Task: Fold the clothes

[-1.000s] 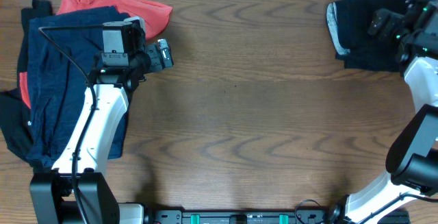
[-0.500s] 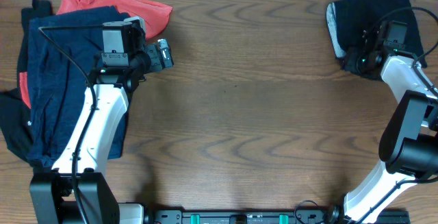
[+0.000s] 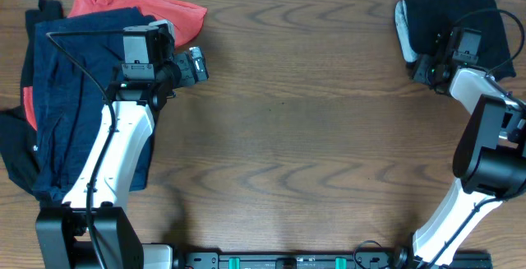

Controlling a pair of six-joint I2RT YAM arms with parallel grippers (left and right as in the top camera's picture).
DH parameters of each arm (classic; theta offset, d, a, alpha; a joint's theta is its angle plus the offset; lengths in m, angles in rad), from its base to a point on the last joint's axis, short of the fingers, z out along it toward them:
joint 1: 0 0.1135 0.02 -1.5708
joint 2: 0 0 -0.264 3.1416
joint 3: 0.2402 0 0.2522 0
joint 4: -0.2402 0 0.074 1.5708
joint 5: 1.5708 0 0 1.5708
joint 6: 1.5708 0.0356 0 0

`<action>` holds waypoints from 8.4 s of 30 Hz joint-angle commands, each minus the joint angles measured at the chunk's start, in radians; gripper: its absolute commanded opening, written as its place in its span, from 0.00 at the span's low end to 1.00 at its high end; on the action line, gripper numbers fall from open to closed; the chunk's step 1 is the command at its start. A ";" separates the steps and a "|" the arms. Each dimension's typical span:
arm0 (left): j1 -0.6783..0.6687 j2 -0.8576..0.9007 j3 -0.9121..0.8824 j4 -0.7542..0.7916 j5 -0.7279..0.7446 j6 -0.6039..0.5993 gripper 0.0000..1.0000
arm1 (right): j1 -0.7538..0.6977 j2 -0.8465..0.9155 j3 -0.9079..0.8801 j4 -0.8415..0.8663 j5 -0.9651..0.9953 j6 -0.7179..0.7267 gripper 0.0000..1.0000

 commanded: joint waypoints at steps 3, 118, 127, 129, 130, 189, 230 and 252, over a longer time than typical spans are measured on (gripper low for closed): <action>0.002 0.008 0.003 0.002 -0.006 0.014 0.98 | -0.059 0.090 -0.021 0.023 0.047 0.036 0.56; 0.002 0.008 0.003 0.012 -0.009 0.013 0.98 | 0.073 -1.575 -0.706 0.029 -0.161 0.002 0.99; 0.002 0.008 0.003 0.012 -0.009 0.013 0.98 | 0.159 -1.798 -1.052 0.254 -0.160 -0.193 0.99; 0.002 0.008 0.003 0.012 -0.009 0.013 0.98 | 0.159 -1.854 -1.118 0.283 -0.160 -0.193 0.99; 0.002 0.008 0.003 0.012 -0.009 0.013 0.98 | 0.159 -1.877 -1.145 0.295 -0.160 -0.193 0.99; 0.004 -0.067 -0.108 0.032 -0.024 0.013 0.98 | 0.216 -2.108 -1.319 0.143 -0.167 -0.193 0.99; 0.098 -1.460 -1.120 0.310 -0.006 0.179 0.98 | 0.216 -2.108 -1.319 0.142 -0.167 -0.193 0.99; 0.098 -1.535 -1.120 0.251 -0.009 0.179 0.98 | 0.216 -2.108 -1.319 0.143 -0.166 -0.193 0.99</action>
